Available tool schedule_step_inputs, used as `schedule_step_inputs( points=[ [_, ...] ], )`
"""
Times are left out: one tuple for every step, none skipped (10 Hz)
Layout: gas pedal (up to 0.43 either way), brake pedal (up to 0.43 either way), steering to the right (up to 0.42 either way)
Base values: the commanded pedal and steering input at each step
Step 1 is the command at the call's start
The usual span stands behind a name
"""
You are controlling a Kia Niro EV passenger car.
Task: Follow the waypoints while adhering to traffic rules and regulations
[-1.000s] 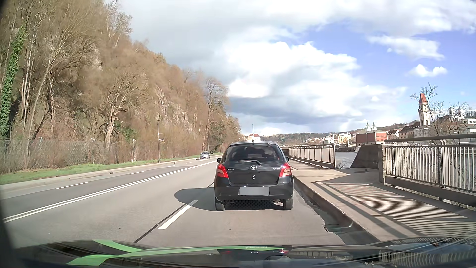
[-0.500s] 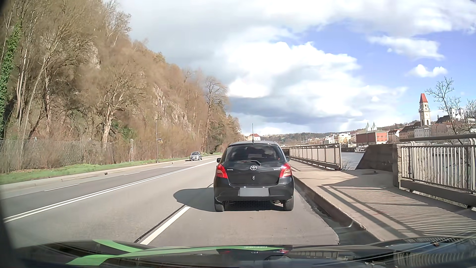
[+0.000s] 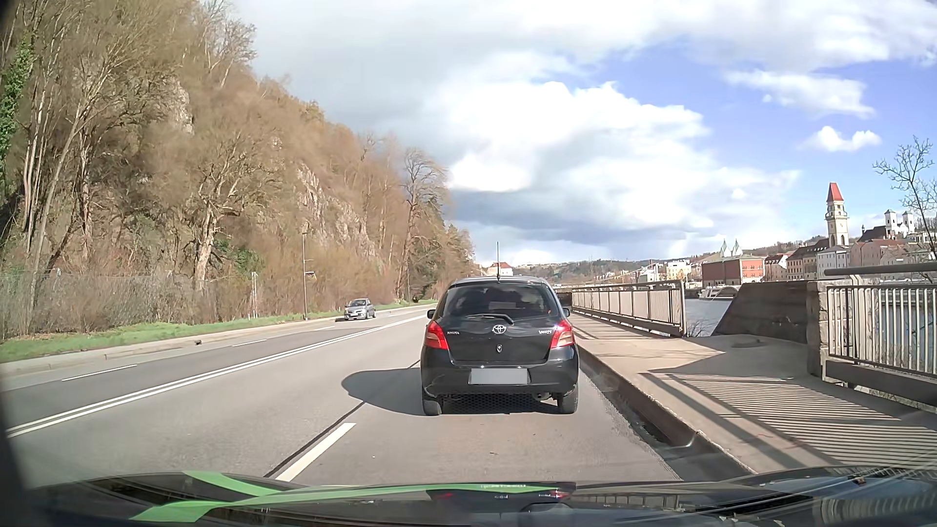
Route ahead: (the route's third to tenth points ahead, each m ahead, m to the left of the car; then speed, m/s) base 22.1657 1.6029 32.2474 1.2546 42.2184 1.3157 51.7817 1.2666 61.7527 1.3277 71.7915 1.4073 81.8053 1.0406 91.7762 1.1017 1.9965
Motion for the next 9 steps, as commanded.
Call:
schedule_step_inputs(
  points=[
    [0.0,0.0,-0.004],
    [0.0,0.0,-0.003],
    [0.0,0.0,-0.003],
    [0.0,0.0,-0.003],
    [0.0,0.0,-0.003],
    [0.0,0.0,-0.003],
    [0.0,0.0,-0.003],
    [0.0,0.0,-0.002],
    [0.0,0.0,-0.002]
  ],
)
